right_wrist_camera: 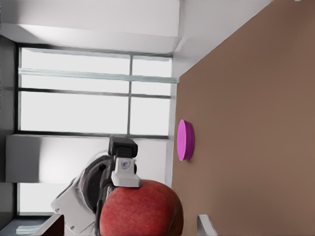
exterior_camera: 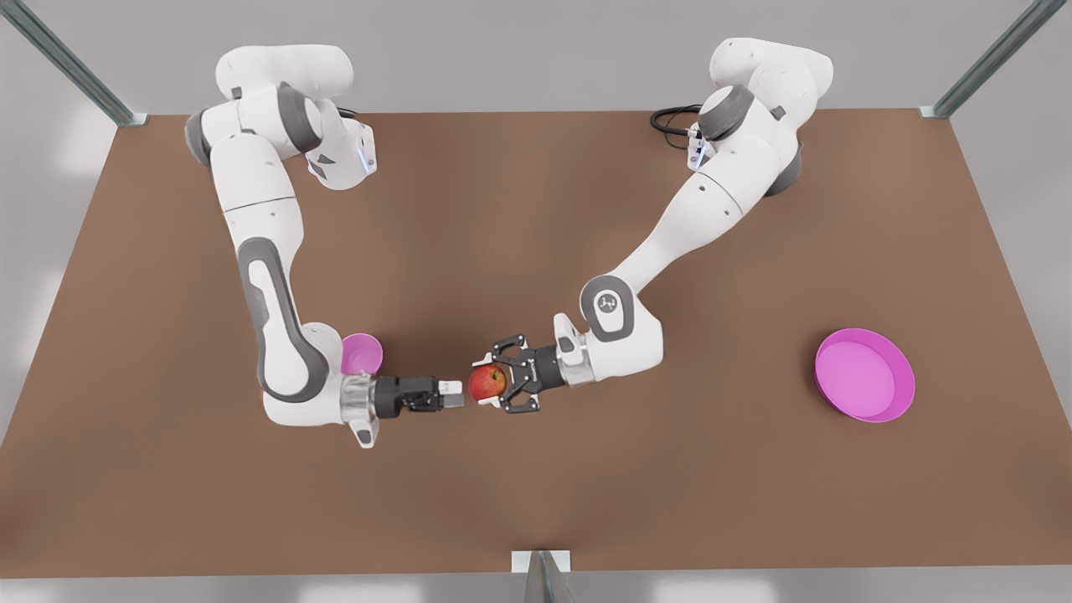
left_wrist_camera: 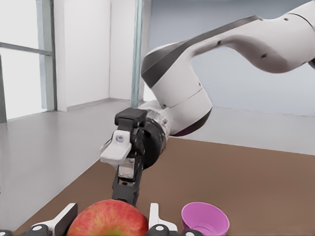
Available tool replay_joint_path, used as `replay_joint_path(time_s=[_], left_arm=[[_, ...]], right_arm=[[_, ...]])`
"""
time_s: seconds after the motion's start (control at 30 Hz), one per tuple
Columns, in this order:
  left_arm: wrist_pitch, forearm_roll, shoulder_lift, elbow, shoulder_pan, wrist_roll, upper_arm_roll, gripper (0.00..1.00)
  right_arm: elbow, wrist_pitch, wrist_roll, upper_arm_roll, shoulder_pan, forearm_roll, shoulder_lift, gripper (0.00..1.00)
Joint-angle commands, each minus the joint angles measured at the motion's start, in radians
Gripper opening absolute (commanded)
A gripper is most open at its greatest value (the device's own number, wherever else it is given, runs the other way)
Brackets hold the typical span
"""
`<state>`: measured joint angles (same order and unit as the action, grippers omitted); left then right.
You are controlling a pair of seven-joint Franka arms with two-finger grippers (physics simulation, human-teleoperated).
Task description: Use the left arm to pick up the apple from the plate, transfer it to the gripper of the right arm, and then use the right arm to place it into the bowl
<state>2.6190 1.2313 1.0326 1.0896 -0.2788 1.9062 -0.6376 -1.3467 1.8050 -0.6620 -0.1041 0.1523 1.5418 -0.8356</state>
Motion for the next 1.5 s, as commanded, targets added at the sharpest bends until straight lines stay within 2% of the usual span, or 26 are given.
replay_joint_path(time_s=[0.0,0.6,0.93,0.97,1.0,1.1,1.13,1.17,1.2,1.37,1.47], left_arm=[[0.004,0.001,-0.002,0.0,0.0,0.194,0.0,0.73],[0.004,0.001,0.0,0.0,-0.003,0.192,0.003,0.73],[0.004,0.001,0.0,0.0,-0.002,0.192,0.003,0.73],[0.004,0.001,0.0,0.0,-0.002,0.192,0.003,0.73],[0.004,0.001,0.0,0.0,-0.002,0.192,0.003,0.73],[0.004,0.001,0.0,0.0,-0.002,0.192,0.003,0.73],[0.004,0.001,0.0,0.0,-0.002,0.192,0.003,0.73],[0.004,0.001,0.0,0.0,-0.002,0.192,0.003,0.82],[0.004,0.001,0.0,0.001,-0.002,0.191,0.003,1.0],[0.004,0.002,0.0,0.001,-0.002,0.178,0.003,1.0],[0.003,0.002,0.0,0.001,0.001,0.177,0.004,1.0]], right_arm=[[0.005,0.05,-0.223,0.0,0.009,0.027,-0.002,1.0],[-0.031,0.051,-0.133,-0.037,0.018,0.029,0.012,1.0],[-0.025,0.128,-0.142,-0.037,0.069,0.077,0.007,1.0],[-0.025,0.137,-0.143,-0.037,0.07,0.077,0.007,0.98],[-0.025,0.14,-0.142,-0.037,0.075,0.077,0.007,0.85],[-0.025,0.14,-0.142,-0.037,0.075,0.077,0.007,0.68],[-0.025,0.14,-0.142,-0.037,0.075,0.077,0.009,0.67],[-0.025,0.14,-0.139,-0.037,0.075,0.077,0.009,0.67],[-0.023,0.14,-0.136,-0.037,0.075,0.077,0.009,0.67],[-0.022,0.139,-0.137,-0.035,0.073,0.067,0.01,0.68],[-0.037,0.126,-0.14,-0.029,0.053,-0.014,0.012,0.68]])
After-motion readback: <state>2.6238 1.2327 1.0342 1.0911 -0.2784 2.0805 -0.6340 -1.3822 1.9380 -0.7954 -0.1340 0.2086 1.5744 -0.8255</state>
